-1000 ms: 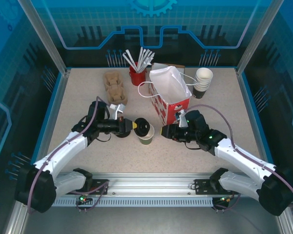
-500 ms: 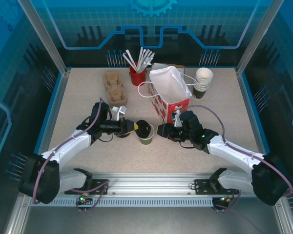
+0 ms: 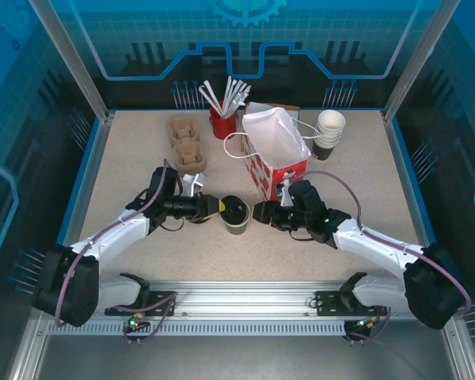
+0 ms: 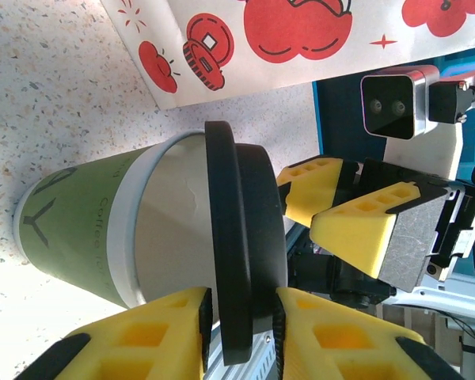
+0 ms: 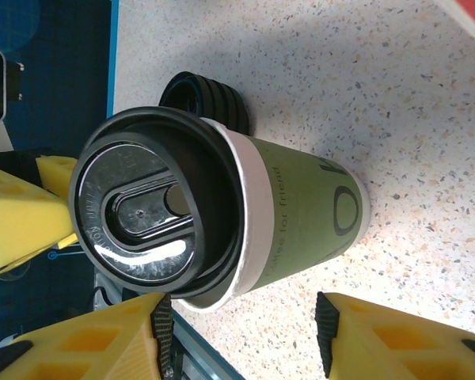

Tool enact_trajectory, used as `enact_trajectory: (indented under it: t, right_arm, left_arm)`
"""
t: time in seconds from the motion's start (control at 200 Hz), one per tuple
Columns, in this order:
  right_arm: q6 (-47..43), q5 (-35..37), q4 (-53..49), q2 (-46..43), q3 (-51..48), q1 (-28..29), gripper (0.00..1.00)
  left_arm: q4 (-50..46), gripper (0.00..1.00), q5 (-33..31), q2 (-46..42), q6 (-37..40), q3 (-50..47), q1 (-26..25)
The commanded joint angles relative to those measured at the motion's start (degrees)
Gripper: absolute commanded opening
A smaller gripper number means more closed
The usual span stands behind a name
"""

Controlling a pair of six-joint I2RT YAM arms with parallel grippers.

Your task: Pack the takeout coffee

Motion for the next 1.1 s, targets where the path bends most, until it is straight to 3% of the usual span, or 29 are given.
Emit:
enact_trajectory:
  t: [0.0,0.93,1.096]
  right_arm:
    - [-0.08,0.51,1.05,1.04,1.75,1.07,0.56]
    - [-1.44,0.82,-0.7,4.21,5.33,2.75,0.64]
    - [-1.92,1.06,-1.69,4.27,5.92,2.98,0.65]
  left_arm:
    - [-1.5,0.31,0.65,1.0,2.39,-0.68,0.52]
    - [-5.56,0.4,0.13,2.23,6.64,-1.19,0.51]
    - [-12.48,0.54,-2.37,-2.21,10.1,2.13,0.51]
